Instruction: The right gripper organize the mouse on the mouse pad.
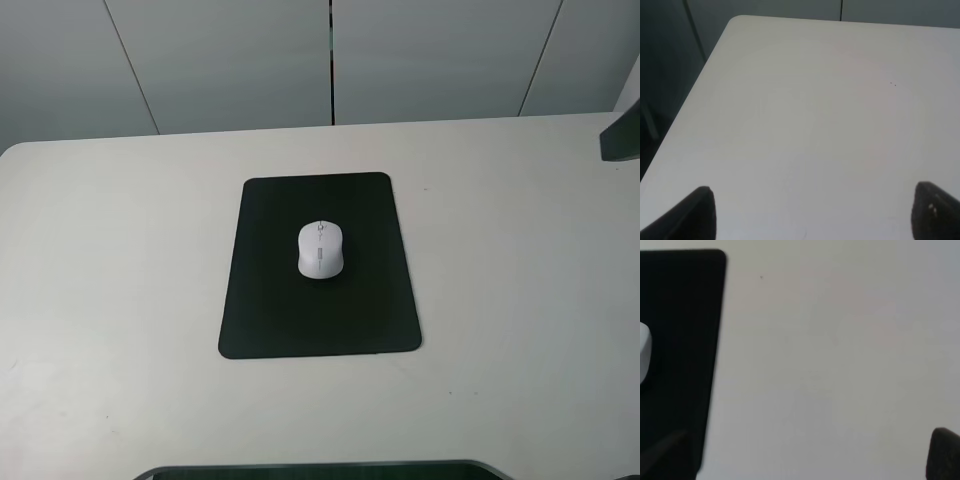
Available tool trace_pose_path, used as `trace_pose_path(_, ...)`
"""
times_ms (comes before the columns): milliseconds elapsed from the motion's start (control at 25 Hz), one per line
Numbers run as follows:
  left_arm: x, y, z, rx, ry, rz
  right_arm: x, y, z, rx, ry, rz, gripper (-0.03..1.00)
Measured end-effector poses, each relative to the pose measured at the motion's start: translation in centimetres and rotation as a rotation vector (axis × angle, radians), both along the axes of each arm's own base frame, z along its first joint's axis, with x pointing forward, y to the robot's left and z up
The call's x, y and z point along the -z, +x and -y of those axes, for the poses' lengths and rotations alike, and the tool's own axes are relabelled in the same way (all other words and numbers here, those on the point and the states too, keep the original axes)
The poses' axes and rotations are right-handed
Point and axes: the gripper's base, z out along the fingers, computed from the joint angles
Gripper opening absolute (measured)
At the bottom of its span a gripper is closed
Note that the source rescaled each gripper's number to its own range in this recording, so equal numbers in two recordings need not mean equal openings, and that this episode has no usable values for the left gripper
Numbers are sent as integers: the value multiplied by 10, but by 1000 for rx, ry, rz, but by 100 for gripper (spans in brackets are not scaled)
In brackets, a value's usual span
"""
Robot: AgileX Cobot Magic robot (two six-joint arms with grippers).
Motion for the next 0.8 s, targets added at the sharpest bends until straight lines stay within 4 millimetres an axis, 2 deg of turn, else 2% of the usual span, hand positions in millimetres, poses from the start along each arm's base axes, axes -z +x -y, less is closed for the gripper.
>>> trace_pose_path(160,0,0,0,0,0,-1,-3,-41,11,-35,-5,97,99)
trace_pose_path(440,0,0,0,0,0,0,16,-103,23,-120,4,227,99)
trace_pose_path(600,0,0,0,0,0,0,29,-122,26,-169,-2,274,99)
trace_pose_path(800,0,0,0,0,0,0,36,-135,29,-205,-17,339,99)
